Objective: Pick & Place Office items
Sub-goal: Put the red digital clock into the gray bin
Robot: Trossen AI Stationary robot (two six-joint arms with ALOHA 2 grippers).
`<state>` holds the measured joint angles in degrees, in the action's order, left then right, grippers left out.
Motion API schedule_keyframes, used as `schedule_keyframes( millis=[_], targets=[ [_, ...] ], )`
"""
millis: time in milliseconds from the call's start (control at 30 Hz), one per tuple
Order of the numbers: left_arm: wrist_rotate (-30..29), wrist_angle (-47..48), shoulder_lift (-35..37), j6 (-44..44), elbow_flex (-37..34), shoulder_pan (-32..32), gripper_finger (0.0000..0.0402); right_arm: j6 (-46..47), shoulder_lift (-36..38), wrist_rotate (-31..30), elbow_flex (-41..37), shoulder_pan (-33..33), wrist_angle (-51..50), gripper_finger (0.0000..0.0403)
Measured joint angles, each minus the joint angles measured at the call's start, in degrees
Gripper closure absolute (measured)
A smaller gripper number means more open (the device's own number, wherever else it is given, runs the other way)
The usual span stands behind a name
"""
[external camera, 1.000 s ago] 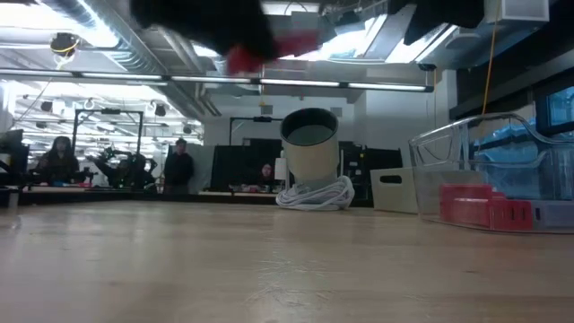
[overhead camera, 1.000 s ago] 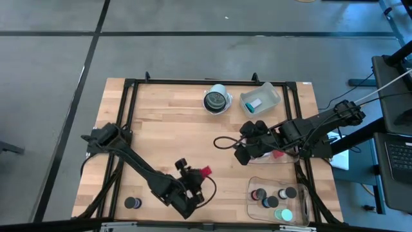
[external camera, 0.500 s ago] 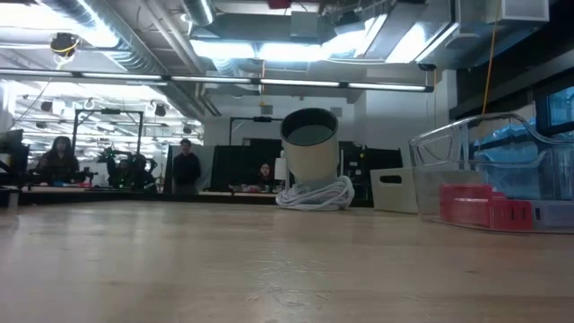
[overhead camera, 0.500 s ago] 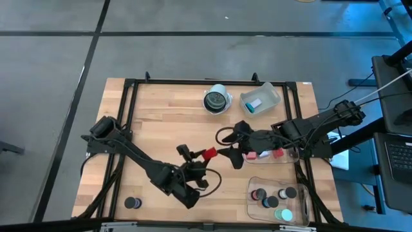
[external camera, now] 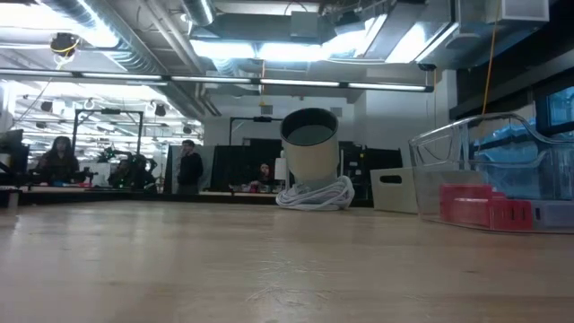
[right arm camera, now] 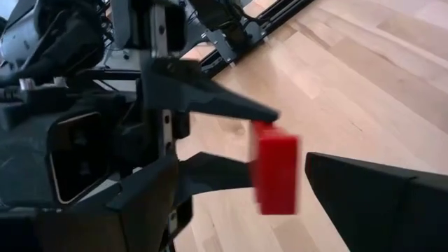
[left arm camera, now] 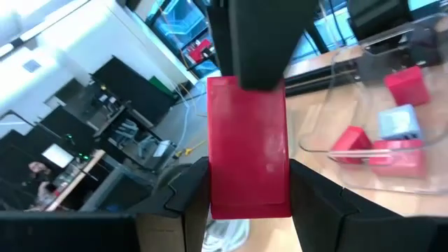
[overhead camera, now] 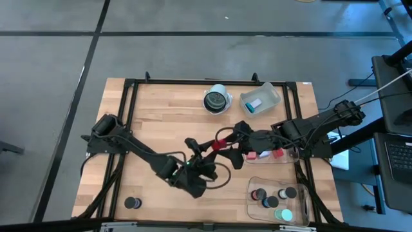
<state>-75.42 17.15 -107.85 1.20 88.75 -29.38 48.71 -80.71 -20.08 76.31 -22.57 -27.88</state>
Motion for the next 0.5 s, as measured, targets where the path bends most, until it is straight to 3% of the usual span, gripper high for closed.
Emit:
schedule_keyframes(
  millis=[233,500],
  targets=[
    [1.89,-5.93,0.00,7.49,0.02,2.03,0.0245,-1.57,-0.01,-0.05,0.00,0.01,-0.30,0.0105],
    [1.82,-6.10,0.00,7.53,0.02,1.63,0.0240,-1.64,-0.01,-1.79,0.00,0.13,-2.93,0.0203]
  ],
)
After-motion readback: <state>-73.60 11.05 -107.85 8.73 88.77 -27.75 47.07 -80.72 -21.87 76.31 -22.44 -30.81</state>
